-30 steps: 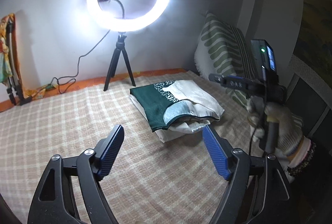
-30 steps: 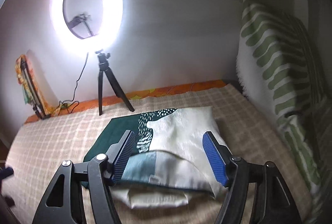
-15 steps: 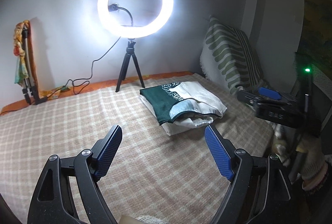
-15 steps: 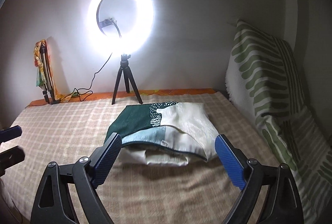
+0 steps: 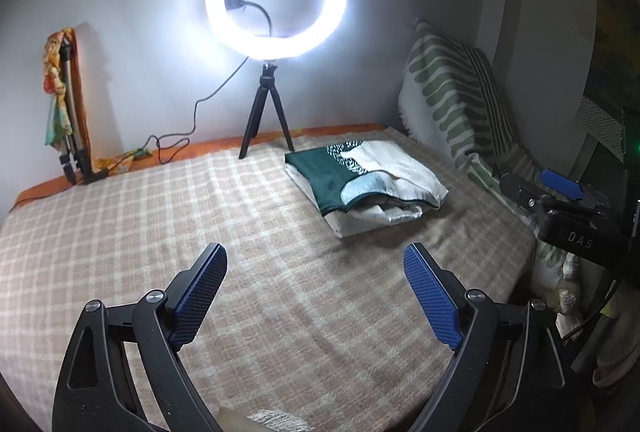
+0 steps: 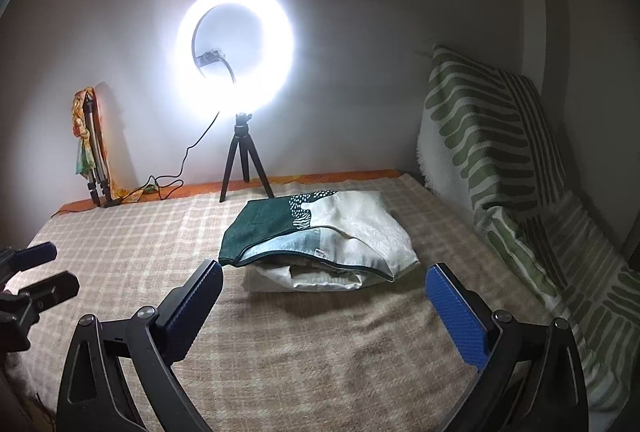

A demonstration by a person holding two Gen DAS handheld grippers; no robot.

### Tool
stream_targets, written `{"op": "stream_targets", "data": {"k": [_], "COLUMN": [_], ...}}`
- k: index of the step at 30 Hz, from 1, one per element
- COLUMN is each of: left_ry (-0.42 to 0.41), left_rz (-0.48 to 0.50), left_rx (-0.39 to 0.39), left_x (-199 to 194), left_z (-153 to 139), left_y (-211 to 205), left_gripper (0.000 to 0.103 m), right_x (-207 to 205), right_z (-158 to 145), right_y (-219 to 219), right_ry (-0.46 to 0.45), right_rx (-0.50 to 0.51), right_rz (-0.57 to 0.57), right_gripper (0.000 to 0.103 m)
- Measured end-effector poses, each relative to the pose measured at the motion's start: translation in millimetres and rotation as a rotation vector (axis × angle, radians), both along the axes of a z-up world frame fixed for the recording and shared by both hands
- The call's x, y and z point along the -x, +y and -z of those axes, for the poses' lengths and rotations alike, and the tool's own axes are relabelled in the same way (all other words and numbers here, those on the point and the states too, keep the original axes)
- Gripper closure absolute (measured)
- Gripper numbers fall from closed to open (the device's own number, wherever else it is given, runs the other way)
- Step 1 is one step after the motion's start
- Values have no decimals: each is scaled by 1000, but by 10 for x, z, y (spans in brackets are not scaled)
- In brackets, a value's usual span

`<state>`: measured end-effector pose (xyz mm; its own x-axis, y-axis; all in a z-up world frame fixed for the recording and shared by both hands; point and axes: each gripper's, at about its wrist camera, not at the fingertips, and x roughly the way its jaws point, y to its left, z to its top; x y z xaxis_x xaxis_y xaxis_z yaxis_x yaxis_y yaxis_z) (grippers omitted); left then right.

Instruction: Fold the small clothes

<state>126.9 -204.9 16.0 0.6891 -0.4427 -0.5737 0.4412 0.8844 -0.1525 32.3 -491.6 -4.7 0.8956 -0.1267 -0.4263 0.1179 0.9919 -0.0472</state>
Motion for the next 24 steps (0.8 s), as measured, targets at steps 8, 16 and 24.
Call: {"op": "stream_targets", "data": {"k": [8,16,24], "left_ry": [20,22,19], "left_rz": [-13,-8,-7], "left_rx": [1,-2,3], "left_x": [-6,5,16], "left_z": [19,19,4], "left_y": [60,77,88], "left_gripper": [13,13,12], "right_x": [68,84,102], "right_z": [-22,-37,-39], "right_y": [26,61,118], "right_ry": [-20,-27,-24], "right_rx": [0,-2,12], "right_rz": [14,15,9], "right_gripper": [0,0,0]}}
